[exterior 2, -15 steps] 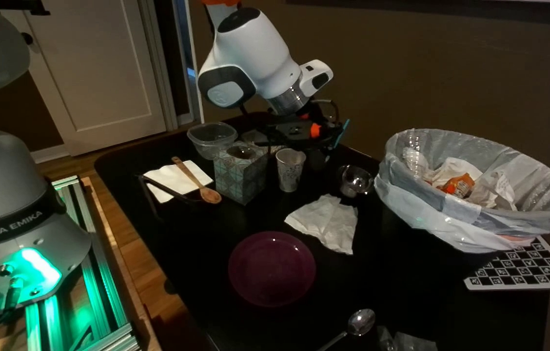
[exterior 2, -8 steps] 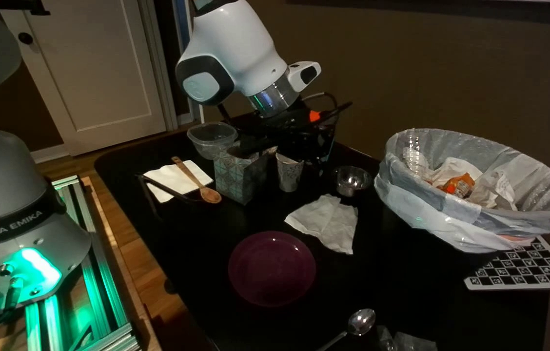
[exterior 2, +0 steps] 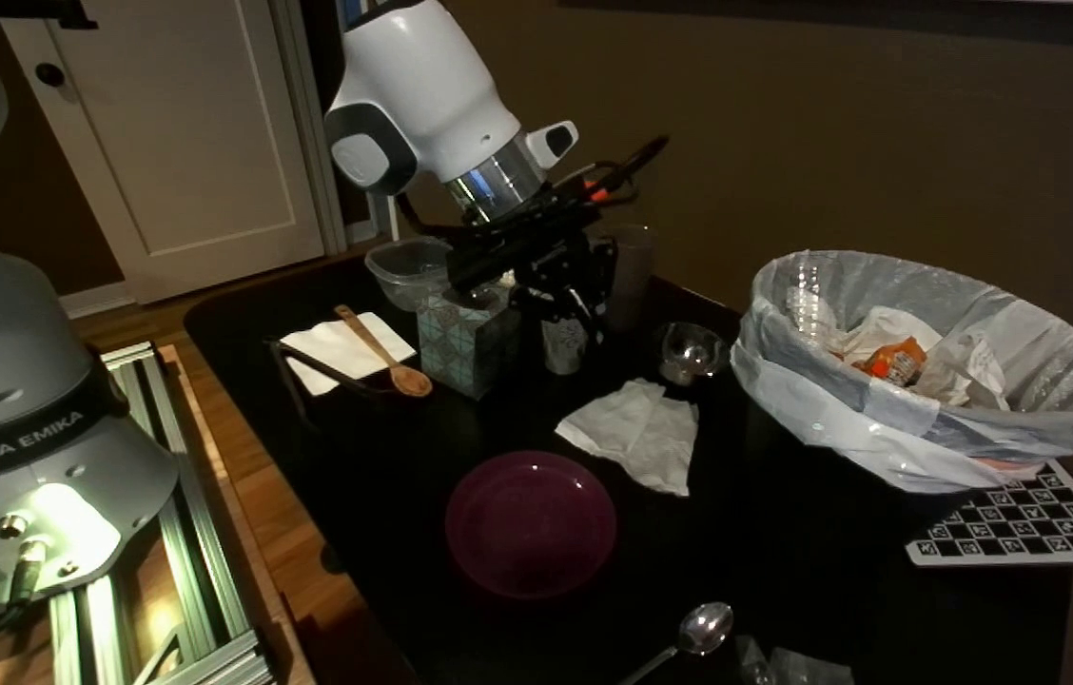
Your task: Pick up the straw and put it into the coffee cup
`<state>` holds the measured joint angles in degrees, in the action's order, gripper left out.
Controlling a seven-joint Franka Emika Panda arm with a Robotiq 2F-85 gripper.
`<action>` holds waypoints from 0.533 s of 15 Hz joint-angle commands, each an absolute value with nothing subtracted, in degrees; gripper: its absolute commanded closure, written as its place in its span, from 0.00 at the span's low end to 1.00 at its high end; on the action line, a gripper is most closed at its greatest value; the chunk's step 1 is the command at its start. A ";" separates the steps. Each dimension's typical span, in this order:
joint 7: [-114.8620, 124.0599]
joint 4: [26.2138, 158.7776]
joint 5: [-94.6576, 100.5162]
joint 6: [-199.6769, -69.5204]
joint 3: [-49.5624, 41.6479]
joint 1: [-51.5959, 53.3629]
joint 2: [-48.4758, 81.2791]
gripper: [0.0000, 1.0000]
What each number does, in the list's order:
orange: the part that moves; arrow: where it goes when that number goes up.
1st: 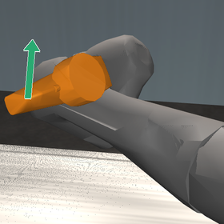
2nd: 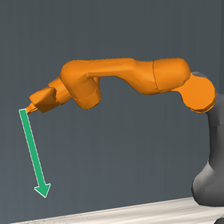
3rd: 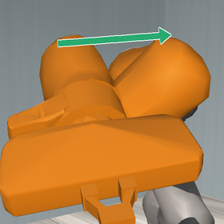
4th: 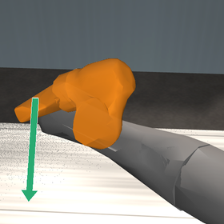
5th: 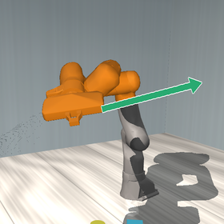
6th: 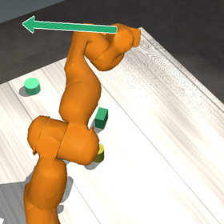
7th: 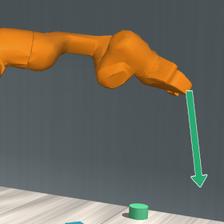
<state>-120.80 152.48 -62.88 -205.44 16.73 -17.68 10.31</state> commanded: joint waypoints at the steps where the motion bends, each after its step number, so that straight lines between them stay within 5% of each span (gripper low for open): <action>1: -131.26 149.28 -69.85 -209.18 15.94 -13.28 11.74 0.98; 8: -147.97 143.44 -78.77 -215.41 16.06 -9.51 15.10 0.98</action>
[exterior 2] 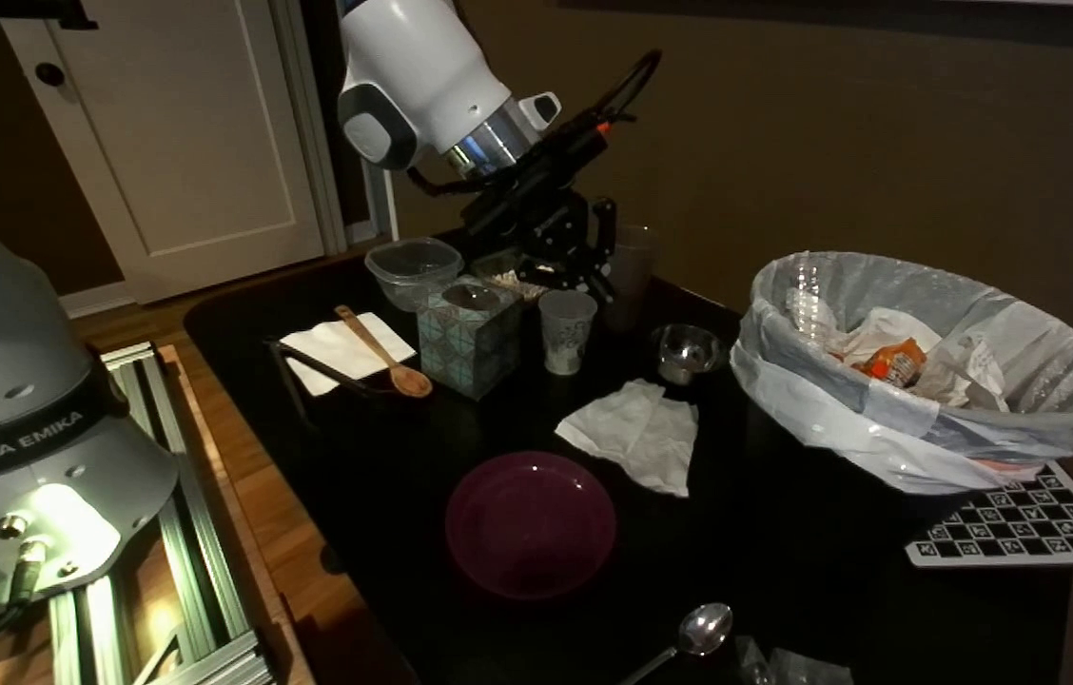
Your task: Pick up the straw and put it into the coffee cup
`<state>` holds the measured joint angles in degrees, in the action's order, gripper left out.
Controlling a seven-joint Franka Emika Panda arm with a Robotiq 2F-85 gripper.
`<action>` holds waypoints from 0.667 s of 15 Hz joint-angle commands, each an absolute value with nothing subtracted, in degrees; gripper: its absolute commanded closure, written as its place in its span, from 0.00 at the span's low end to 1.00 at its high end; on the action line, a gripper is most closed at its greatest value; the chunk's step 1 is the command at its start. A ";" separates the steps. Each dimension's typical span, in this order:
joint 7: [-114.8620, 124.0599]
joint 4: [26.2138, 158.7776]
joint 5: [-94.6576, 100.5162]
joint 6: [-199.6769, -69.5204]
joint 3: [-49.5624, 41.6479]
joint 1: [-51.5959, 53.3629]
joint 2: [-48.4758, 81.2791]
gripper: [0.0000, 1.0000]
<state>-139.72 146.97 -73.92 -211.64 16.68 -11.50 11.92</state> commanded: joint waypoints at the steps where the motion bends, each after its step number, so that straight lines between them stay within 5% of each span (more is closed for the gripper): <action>1: -141.67 146.27 -74.92 -212.55 16.68 -11.07 12.48 0.98; 2: -141.89 145.84 -75.06 -212.74 16.72 -10.93 12.79 0.91; 10: -147.07 147.21 -74.18 -215.73 17.14 -9.19 13.76 0.98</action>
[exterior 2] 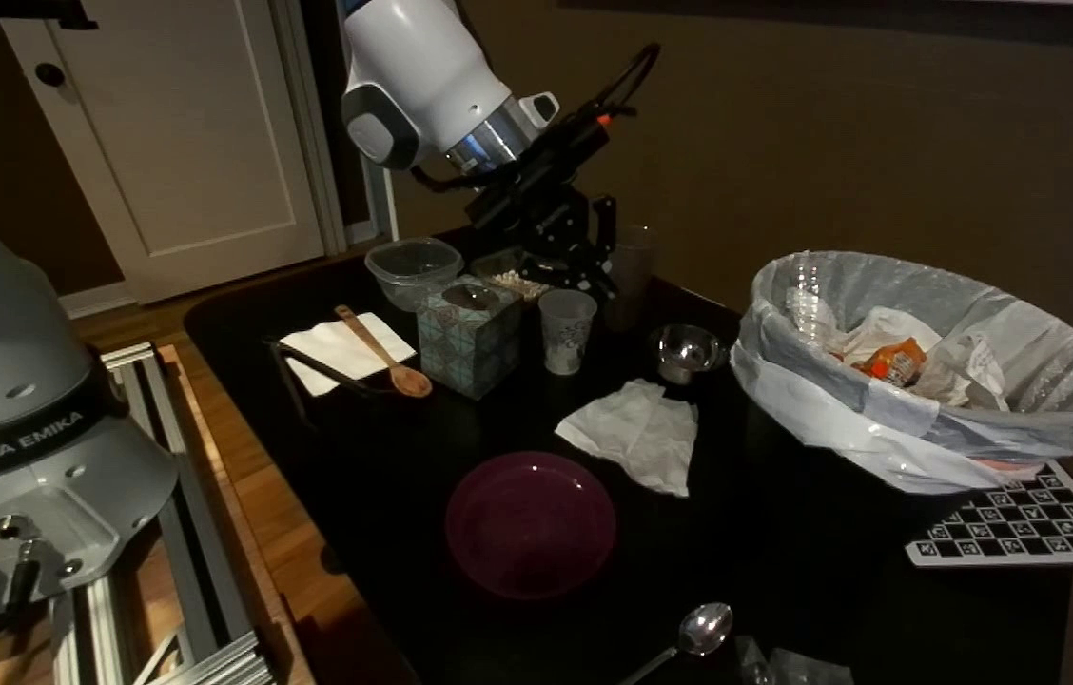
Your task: Pick up the straw and put it into the coffee cup
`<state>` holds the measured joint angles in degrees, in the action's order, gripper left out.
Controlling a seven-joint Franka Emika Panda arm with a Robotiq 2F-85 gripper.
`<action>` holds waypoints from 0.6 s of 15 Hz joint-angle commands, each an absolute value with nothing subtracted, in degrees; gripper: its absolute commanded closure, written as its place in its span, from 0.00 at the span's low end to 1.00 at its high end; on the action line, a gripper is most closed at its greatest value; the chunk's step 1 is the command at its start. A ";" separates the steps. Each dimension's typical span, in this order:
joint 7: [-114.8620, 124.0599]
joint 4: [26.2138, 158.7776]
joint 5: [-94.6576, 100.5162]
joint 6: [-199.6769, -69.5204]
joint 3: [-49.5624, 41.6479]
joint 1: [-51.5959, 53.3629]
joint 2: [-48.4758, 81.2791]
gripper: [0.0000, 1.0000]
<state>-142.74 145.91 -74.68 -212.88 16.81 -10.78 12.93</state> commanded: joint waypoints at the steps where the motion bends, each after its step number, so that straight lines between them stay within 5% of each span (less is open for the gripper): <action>1: -149.74 147.54 -75.27 -216.43 17.21 -8.47 14.11 0.98; 9: -155.92 150.63 -71.16 -224.32 15.27 -1.83 18.58 0.98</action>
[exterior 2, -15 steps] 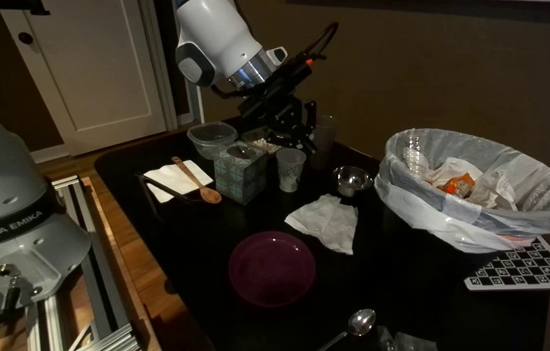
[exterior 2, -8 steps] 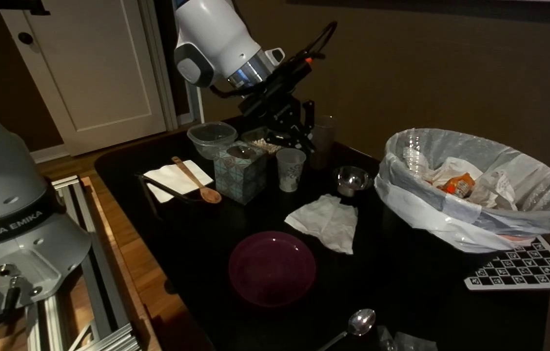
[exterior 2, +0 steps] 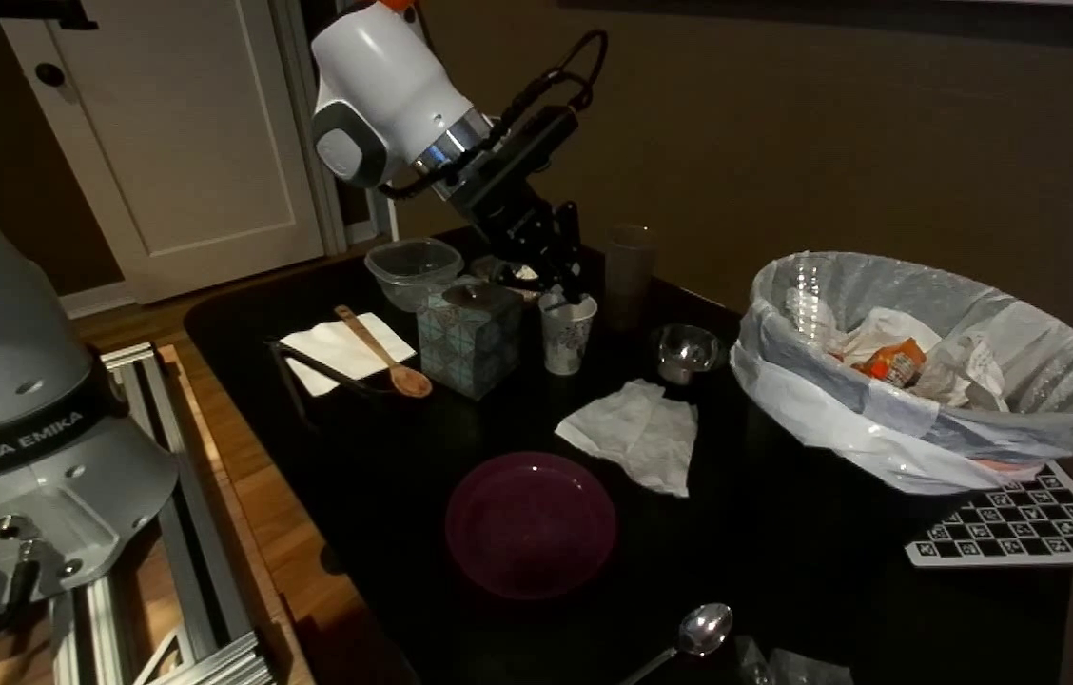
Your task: Pick up the straw and put it into the coffee cup
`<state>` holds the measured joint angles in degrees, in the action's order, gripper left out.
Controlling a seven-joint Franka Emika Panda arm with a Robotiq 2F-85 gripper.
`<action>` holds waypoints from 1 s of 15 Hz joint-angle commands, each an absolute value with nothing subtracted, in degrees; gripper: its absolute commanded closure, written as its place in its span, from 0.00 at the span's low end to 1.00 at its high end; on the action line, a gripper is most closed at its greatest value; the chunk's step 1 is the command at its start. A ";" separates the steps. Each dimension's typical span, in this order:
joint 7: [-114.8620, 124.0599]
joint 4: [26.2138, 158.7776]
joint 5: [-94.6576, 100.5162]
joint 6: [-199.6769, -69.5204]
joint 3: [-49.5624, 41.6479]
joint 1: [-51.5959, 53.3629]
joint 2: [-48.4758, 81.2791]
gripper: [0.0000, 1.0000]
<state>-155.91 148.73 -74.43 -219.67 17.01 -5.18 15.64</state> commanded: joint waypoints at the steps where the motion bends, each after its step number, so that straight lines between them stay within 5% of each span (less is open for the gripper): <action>1: -155.68 150.60 -70.59 -225.87 14.87 -0.82 19.40 0.98; 15: -157.54 145.47 -71.39 -230.61 15.17 0.36 19.76 0.98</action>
<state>-155.46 146.56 -71.83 -229.27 16.03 -0.22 18.96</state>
